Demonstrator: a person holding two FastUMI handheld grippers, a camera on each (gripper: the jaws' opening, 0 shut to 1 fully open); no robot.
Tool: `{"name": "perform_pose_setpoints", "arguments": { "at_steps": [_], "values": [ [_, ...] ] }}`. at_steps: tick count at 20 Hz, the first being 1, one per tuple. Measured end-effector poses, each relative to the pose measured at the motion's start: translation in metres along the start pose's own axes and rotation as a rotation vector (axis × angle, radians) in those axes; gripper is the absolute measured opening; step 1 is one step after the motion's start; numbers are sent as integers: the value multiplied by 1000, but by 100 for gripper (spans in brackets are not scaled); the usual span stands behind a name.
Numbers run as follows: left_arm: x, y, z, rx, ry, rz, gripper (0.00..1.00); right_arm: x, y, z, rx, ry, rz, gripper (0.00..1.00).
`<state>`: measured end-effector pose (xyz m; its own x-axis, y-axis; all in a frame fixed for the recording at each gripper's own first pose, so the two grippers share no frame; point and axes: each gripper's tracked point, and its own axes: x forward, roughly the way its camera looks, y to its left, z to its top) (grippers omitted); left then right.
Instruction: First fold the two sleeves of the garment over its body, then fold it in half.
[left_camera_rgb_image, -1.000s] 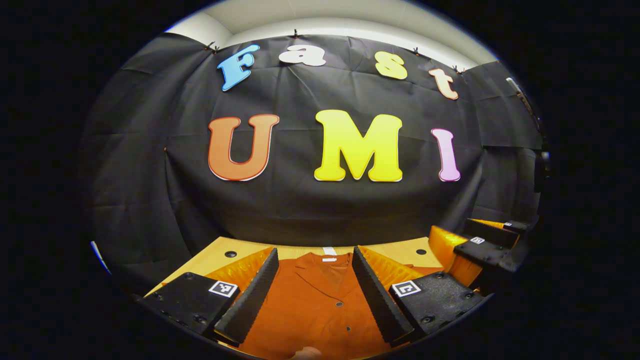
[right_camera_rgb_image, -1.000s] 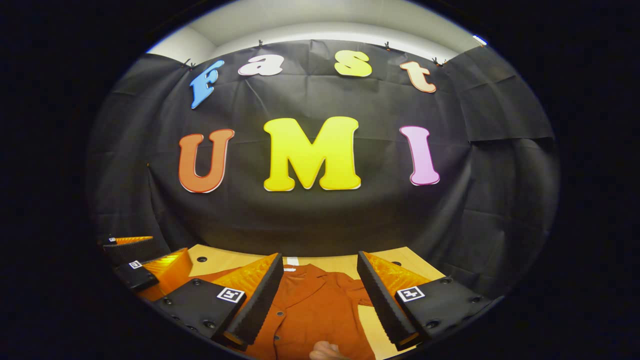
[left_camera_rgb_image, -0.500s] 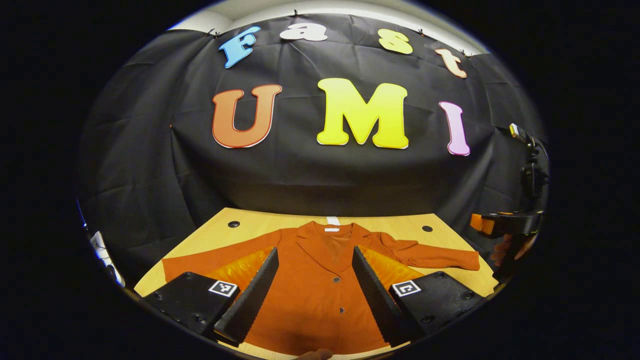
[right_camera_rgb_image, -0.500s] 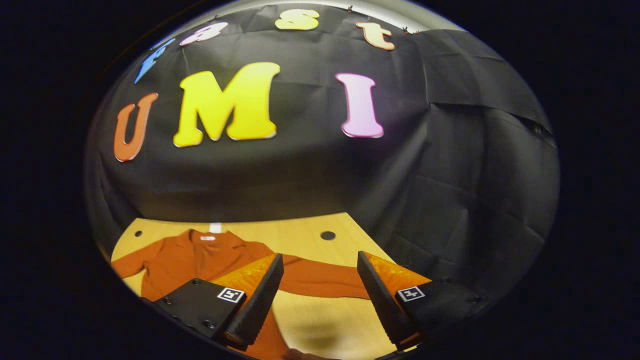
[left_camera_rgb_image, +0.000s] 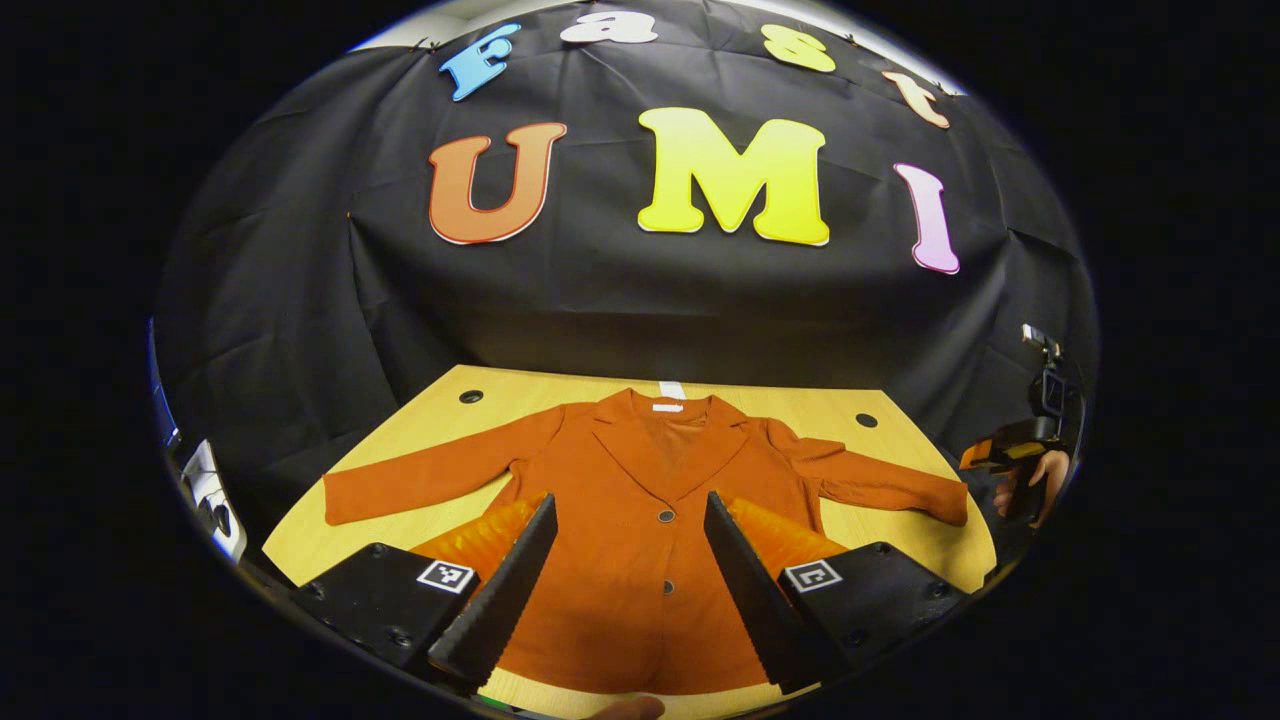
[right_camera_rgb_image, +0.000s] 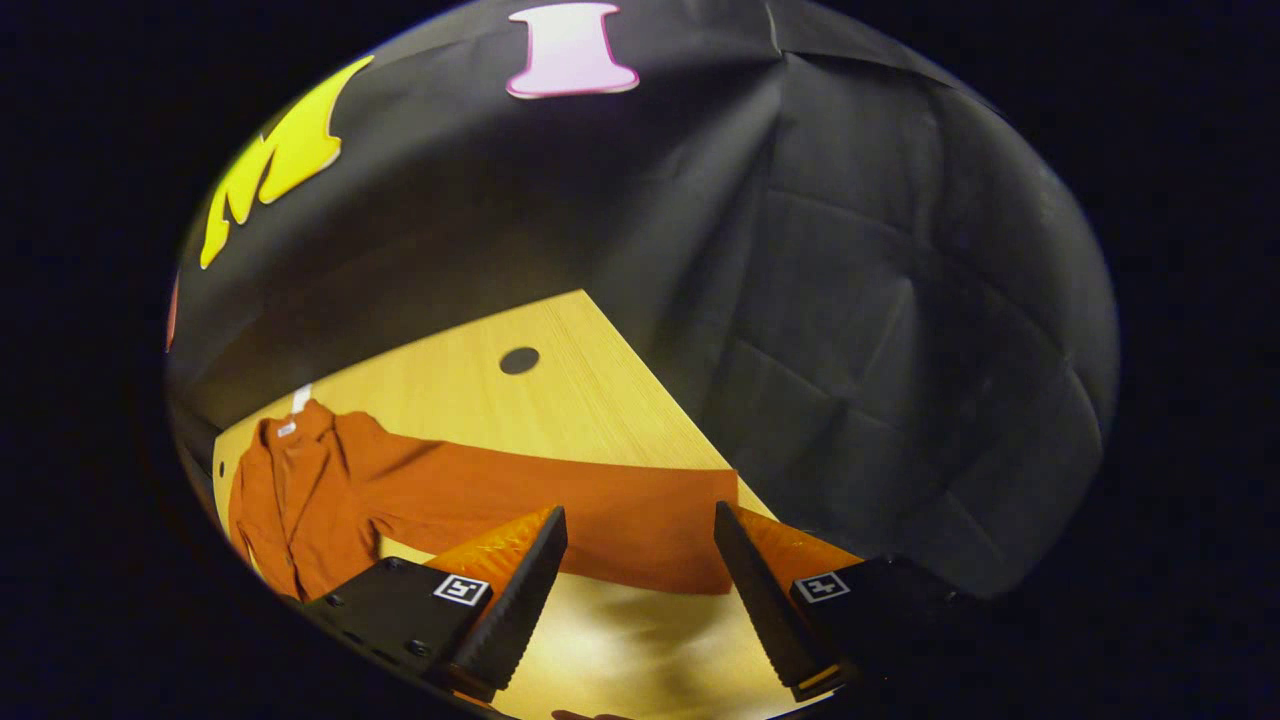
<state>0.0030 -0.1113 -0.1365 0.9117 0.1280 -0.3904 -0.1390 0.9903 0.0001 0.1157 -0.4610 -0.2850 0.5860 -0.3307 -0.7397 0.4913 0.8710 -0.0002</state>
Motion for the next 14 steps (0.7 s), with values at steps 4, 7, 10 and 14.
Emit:
{"name": "perform_pose_setpoints", "arguments": {
  "at_steps": [4, 7, 10, 14],
  "values": [
    [3, -7, -7, 13, 20, 20, 96, 43, -8, -44, 113, 286, 50, 94],
    [5, -10, -16, 27, 46, 28, 96, 58, -13, -41, 306, 438, 102, 93],
    [4, -9, -21, 35, 60, 40, 97, 75, -30, -38, 347, 523, 80, 92],
    [4, -3, -30, 13, 85, 64, 96, 76, -39, -41, 250, 592, 106, 86]
  ]
}}
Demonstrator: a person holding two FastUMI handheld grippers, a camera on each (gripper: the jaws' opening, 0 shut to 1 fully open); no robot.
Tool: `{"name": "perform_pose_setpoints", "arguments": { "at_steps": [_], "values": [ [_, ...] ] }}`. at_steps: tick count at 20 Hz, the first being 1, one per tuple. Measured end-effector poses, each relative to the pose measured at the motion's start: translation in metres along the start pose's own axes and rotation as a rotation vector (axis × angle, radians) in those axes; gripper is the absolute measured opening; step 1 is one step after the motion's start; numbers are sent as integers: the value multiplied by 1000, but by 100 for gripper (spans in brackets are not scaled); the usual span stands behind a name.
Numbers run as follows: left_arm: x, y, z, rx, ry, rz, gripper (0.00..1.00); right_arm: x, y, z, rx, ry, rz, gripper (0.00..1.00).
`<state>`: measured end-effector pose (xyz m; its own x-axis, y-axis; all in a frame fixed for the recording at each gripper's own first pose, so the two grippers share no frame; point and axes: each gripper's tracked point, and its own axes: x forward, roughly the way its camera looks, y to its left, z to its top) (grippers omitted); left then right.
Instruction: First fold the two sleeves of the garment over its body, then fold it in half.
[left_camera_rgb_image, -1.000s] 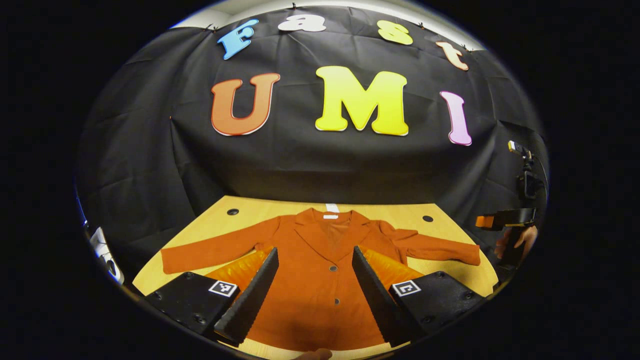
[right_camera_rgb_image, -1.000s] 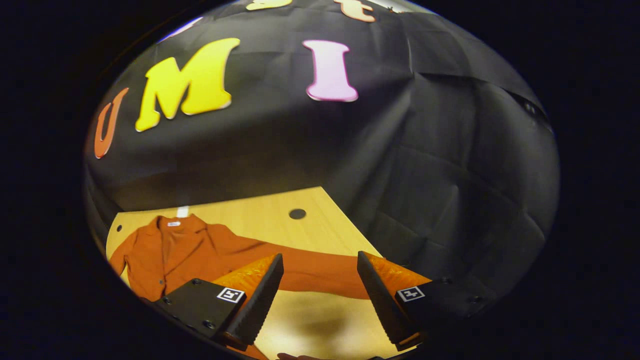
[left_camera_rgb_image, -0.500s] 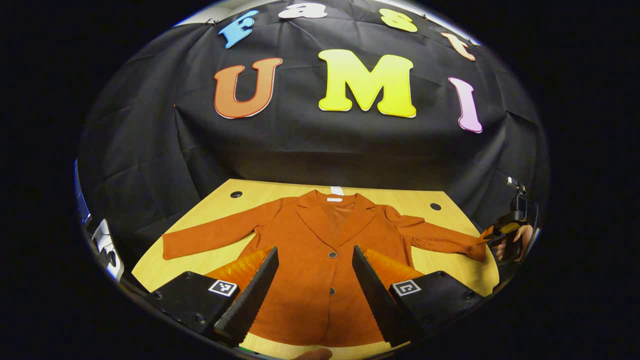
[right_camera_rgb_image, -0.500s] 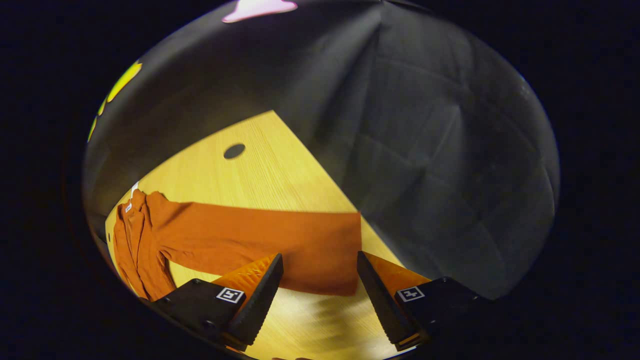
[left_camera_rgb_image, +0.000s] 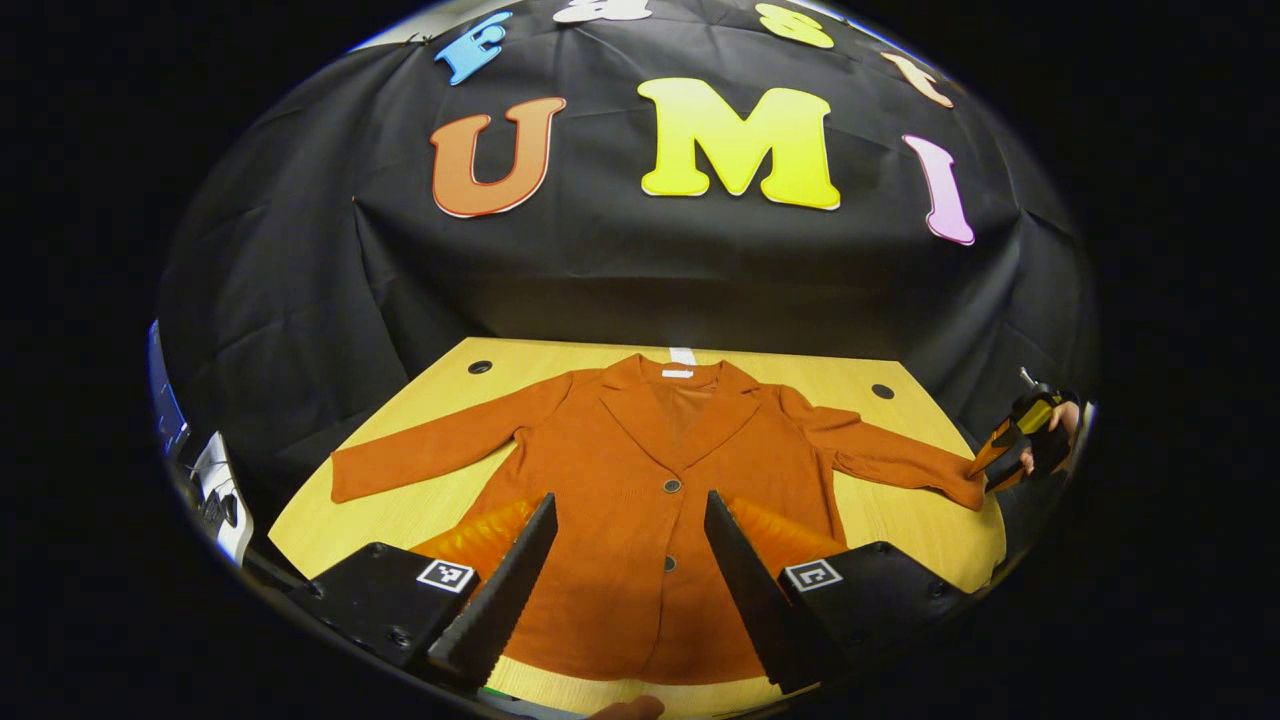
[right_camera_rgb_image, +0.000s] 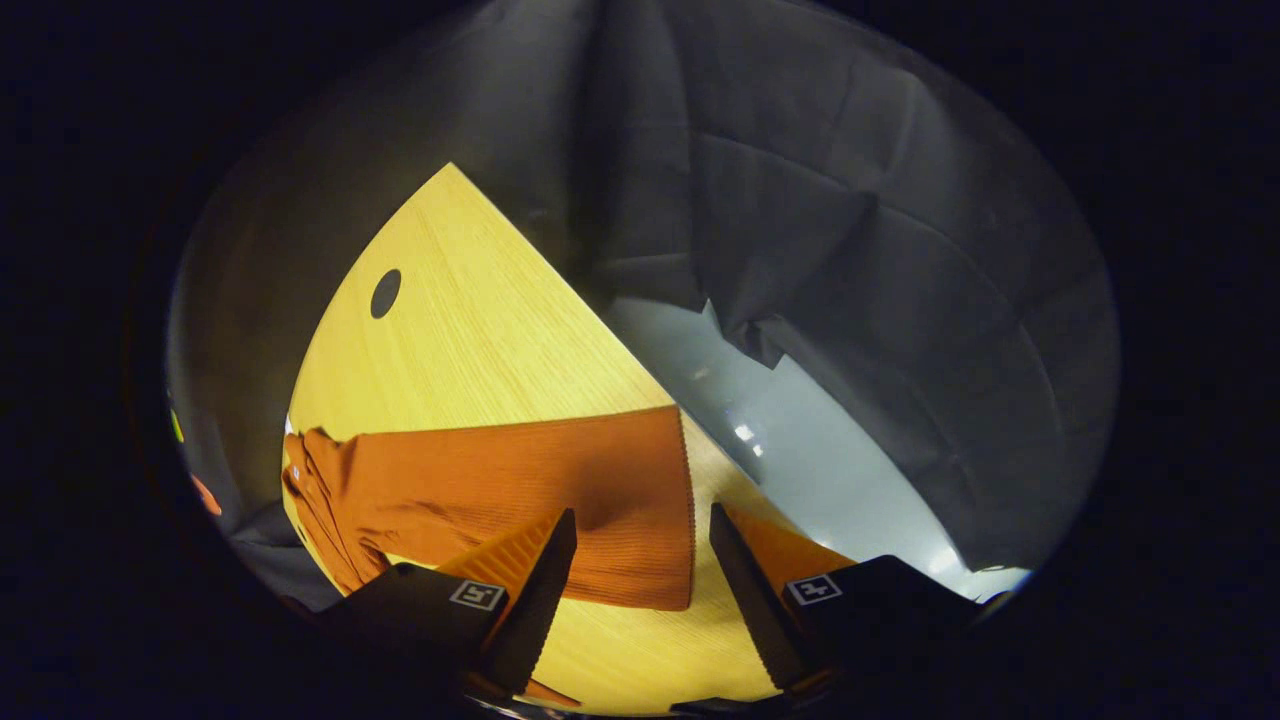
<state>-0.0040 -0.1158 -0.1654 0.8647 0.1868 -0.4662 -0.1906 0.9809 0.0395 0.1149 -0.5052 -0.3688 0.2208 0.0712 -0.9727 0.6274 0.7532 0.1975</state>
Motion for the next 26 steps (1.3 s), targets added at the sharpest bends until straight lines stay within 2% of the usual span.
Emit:
{"name": "perform_pose_setpoints", "arguments": {
  "at_steps": [2, 3, 4, 5, 6, 10, 11, 12, 13, 14, 15, 17, 19, 21, 26],
  "values": [
    [0, 3, -4, -3, 8, 13, 96, 0, 0, -3, -13, 18, 3, 88],
    [0, 3, -6, -8, 12, 14, 96, 0, 1, -3, -3, 27, 1, 94],
    [-1, 3, -8, -11, 15, 15, 96, 1, 3, -1, 15, 29, 8, 82],
    [-1, 3, -11, -10, 23, 17, 96, 1, 12, 0, 46, 35, 36, 88],
    [-1, 3, -12, -7, 29, 20, 96, -1, 23, -4, 76, 54, 58, 88],
    [-8, 9, -1, -30, -12, 38, 96, 6, 24, -9, 58, 67, 0, 86],
    [-10, 12, -1, -33, -13, 45, 96, 7, 29, -7, 64, 60, 0, 80],
    [-13, 17, 0, -33, -19, 58, 96, 7, 33, -4, 67, 51, 0, 85],
    [-13, 21, 0, -37, -22, 68, 96, 7, 35, -4, 68, 49, 13, 84],
    [-16, 23, -2, -46, -19, 79, 96, 10, 35, -5, 61, 53, 7, 81],
    [-17, 27, -3, -58, -16, 90, 96, 11, 32, -6, 54, 60, -8, 67],
    [-20, 30, -6, -78, -11, 106, 96, 13, 23, -2, 35, 54, -47, 34],
    [-25, 30, -7, -79, -15, 120, 96, 12, 17, -1, -1, 58, -68, 24],
    [-26, 27, -10, -79, -10, 125, 96, 9, 19, 0, -9, 63, -51, 14],
    [-33, 29, -13, -71, -14, 123, 96, 0, 12, -10, 4, 114, -46, 14]
  ]
}}
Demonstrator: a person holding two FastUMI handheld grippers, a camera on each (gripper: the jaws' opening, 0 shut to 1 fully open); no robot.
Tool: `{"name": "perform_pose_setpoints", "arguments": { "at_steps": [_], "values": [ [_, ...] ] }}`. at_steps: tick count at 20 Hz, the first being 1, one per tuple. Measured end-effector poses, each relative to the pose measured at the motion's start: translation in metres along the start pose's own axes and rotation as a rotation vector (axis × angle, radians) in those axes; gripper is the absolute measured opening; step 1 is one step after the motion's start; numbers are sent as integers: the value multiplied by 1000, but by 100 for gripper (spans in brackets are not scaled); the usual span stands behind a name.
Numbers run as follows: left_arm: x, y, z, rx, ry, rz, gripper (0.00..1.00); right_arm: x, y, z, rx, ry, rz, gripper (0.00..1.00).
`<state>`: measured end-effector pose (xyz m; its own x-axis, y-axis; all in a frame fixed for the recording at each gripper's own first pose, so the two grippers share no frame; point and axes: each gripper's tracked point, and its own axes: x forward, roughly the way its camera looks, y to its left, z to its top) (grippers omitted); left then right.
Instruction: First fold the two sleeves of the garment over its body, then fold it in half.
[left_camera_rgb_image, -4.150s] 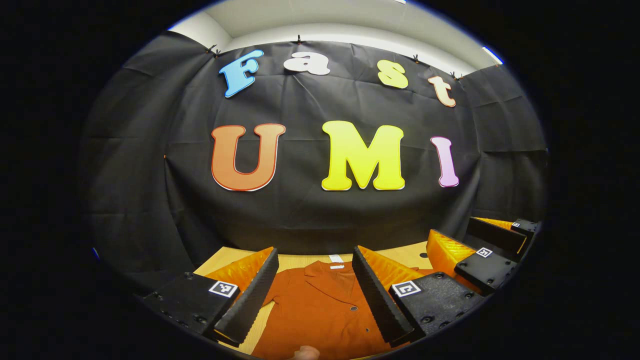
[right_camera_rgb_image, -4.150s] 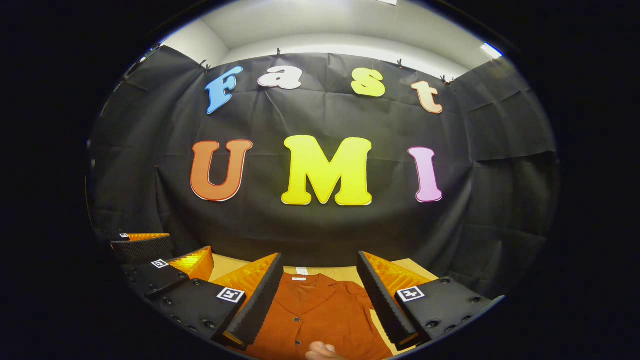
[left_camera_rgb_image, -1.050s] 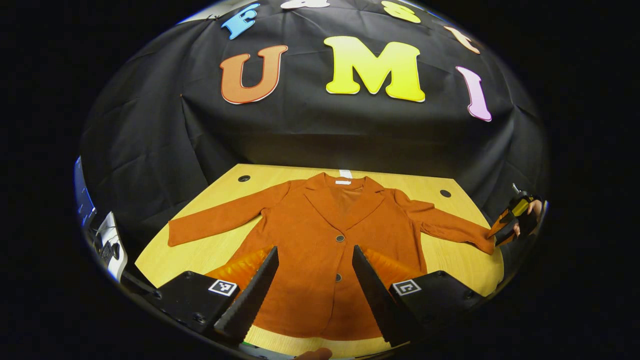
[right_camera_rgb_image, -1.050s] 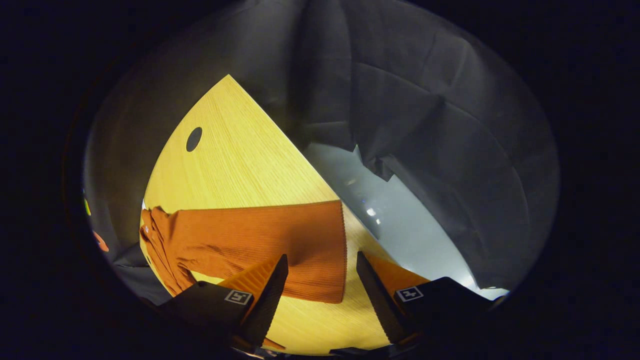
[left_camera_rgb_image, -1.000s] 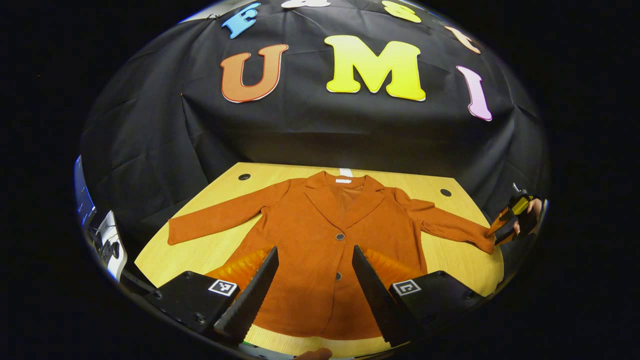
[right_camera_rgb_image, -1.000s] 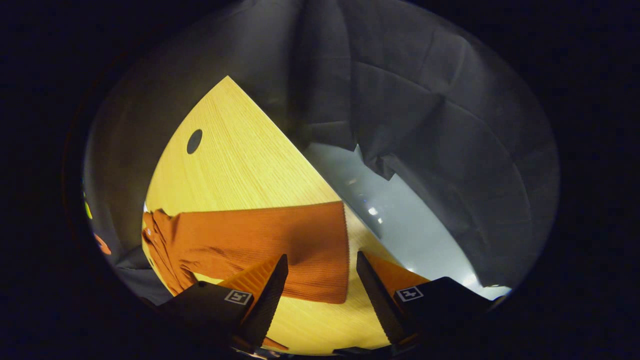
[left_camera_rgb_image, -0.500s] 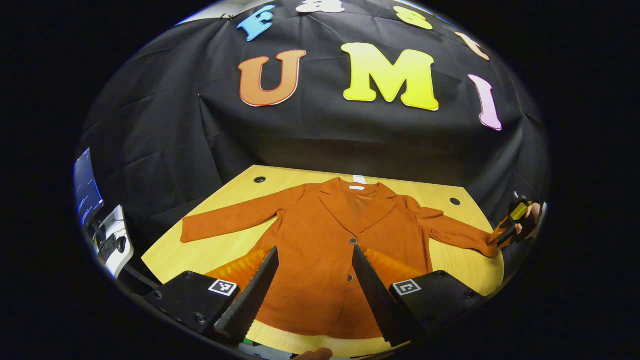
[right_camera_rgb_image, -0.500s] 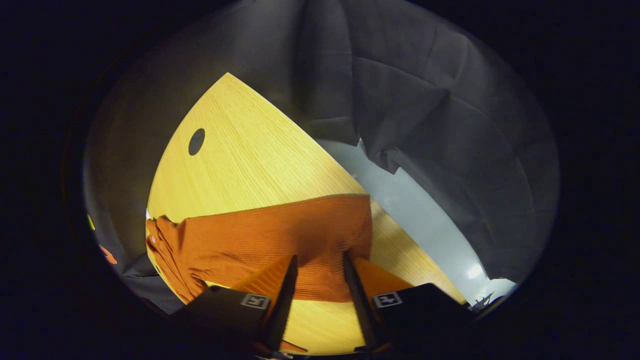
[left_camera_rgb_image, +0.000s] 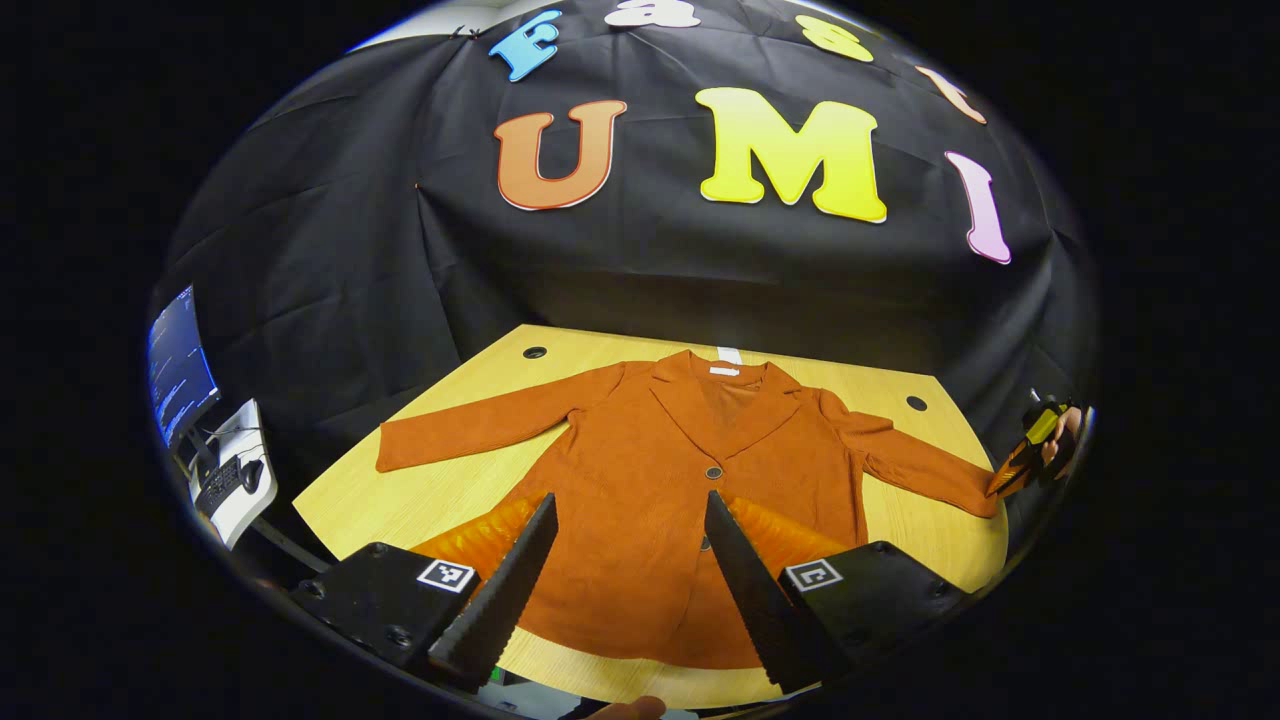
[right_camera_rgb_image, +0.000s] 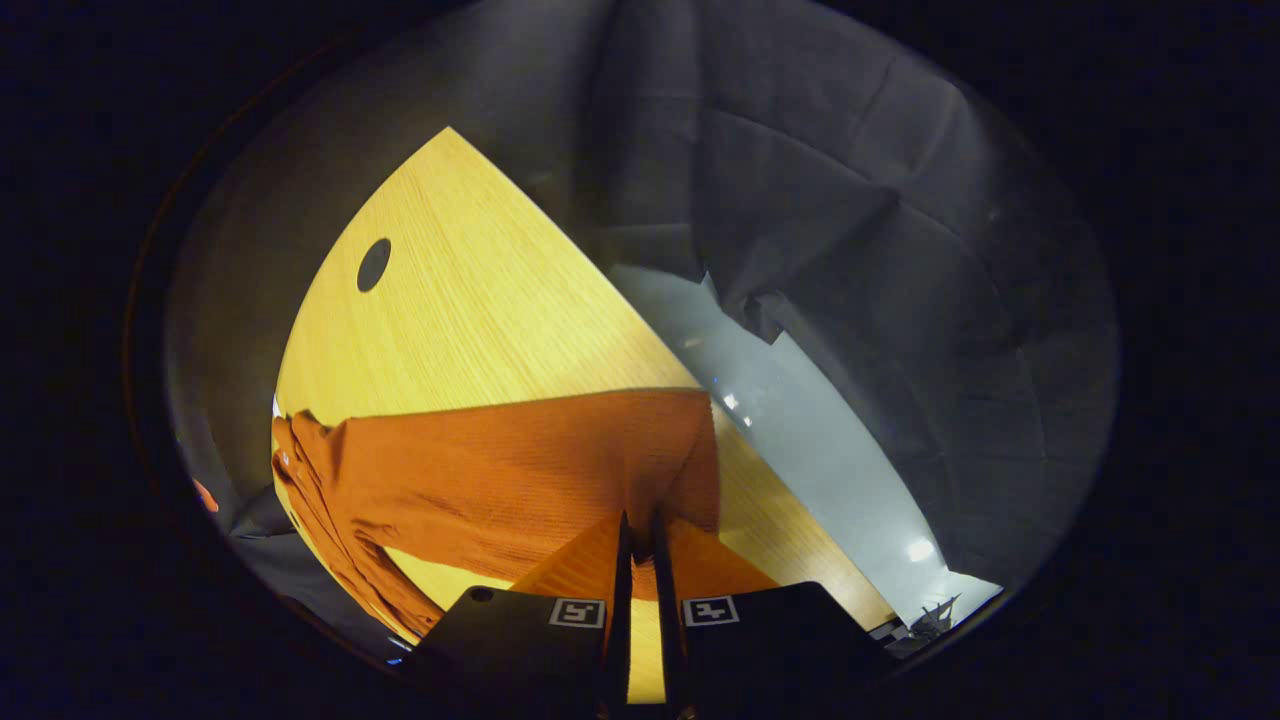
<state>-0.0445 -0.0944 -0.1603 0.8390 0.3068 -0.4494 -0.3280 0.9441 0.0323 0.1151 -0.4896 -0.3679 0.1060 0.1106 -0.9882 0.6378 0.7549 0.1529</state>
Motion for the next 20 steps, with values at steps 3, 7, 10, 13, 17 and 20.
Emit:
{"name": "perform_pose_setpoints", "arguments": {
  "at_steps": [3, 7, 10, 13, 17, 20],
  "values": [
    [4, 10, -3, 19, -2, -12, 96, -5, 8, 6, 5, -40, -6, 2],
    [15, 26, -13, 53, 19, -54, 96, -32, 22, 8, -52, -109, -50, 1],
    [23, 36, -17, 69, 22, -108, 97, -57, 38, 8, -116, -180, -113, 1],
    [28, 46, -9, 89, -16, -170, 97, -82, 87, -7, -139, -202, -80, 1],
    [36, 68, -13, 138, -5, -189, 97, -113, 176, -31, -184, -248, -1, 1],
    [39, 86, -12, 162, -14, -200, 97, -132, 262, -62, -261, -270, 60, 1]
  ]
}}
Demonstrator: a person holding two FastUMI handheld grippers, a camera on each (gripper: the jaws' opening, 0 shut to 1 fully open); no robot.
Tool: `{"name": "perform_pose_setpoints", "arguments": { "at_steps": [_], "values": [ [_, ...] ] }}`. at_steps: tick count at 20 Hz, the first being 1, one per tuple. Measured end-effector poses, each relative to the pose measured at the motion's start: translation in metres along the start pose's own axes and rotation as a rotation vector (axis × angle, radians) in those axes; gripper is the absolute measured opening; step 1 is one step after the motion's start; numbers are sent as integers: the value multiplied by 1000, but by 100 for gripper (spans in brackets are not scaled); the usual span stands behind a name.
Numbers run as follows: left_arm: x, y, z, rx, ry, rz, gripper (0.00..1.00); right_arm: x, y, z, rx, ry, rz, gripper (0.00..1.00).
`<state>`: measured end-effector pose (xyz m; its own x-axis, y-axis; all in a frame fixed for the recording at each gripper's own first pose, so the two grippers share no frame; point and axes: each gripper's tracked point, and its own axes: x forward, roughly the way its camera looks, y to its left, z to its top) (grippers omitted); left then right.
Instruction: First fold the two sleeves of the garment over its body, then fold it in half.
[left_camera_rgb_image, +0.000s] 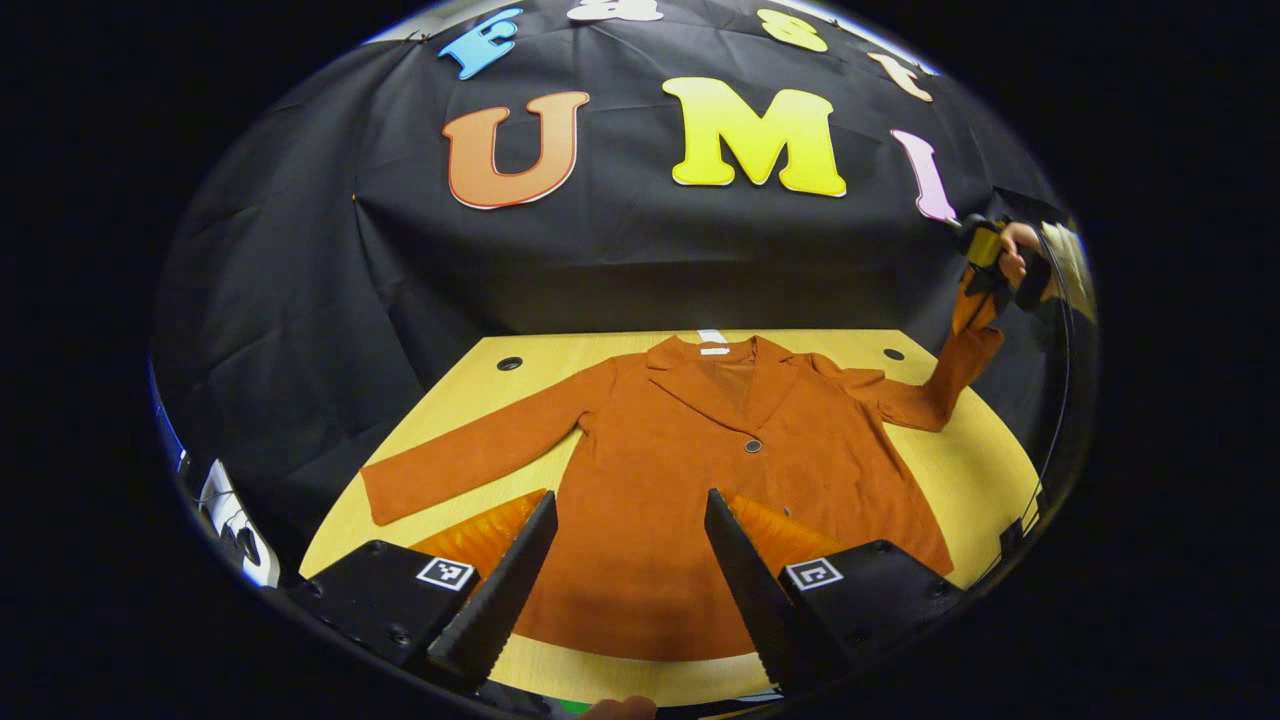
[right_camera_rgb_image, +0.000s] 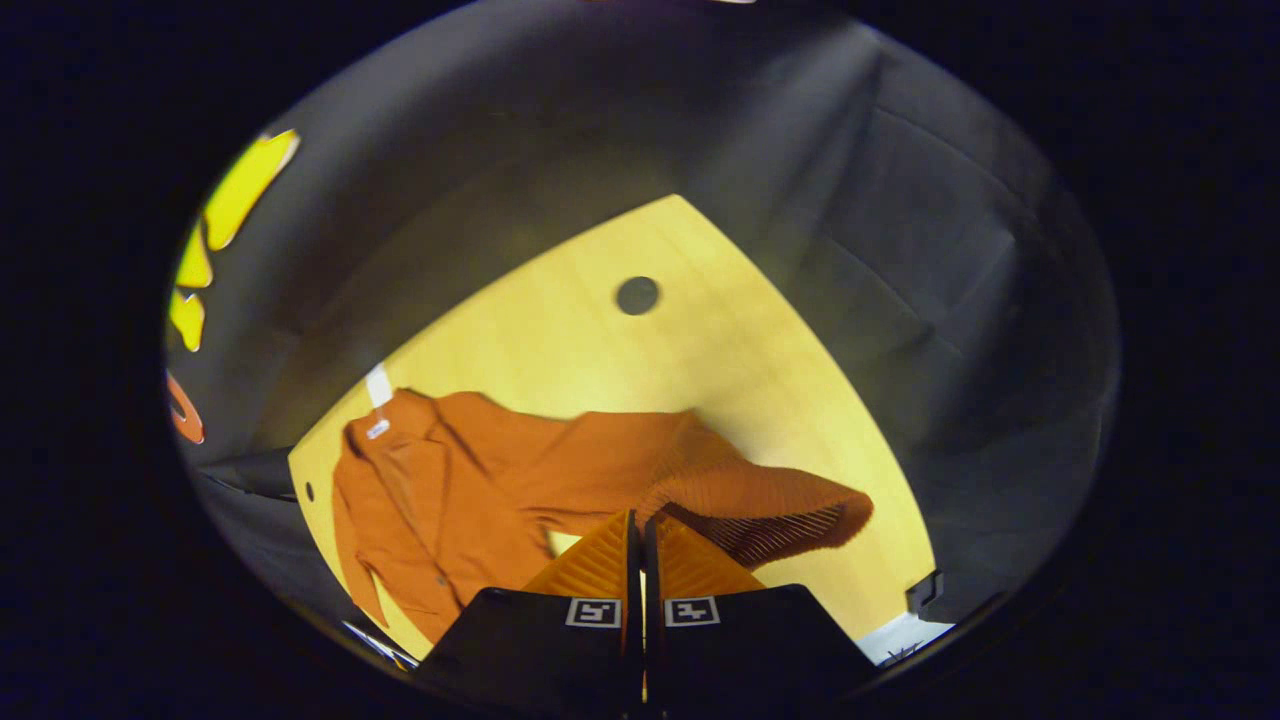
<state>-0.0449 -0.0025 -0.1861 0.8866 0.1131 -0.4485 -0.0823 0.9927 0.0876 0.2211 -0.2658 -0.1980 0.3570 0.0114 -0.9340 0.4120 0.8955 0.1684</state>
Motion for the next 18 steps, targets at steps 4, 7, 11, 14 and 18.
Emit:
{"name": "perform_pose_setpoints", "arguments": {
  "at_steps": [4, 7, 11, 14, 18],
  "values": [
    [-1, 26, -6, -9, -12, -19, 96, -19, 134, -16, -119, -31, 96, 1],
    [-5, 47, -20, -25, -7, -25, 96, -17, 227, -45, -198, -22, 144, 1],
    [-11, 80, -46, -91, 29, 13, 96, 11, 324, -101, -248, 11, 155, 1],
    [-17, 101, -65, -172, 63, 28, 97, 45, 376, -142, -290, 66, 152, 2],
    [-26, 137, -84, -191, 84, 83, 97, 89, 414, -187, -342, 108, 105, 1]
  ]
}}
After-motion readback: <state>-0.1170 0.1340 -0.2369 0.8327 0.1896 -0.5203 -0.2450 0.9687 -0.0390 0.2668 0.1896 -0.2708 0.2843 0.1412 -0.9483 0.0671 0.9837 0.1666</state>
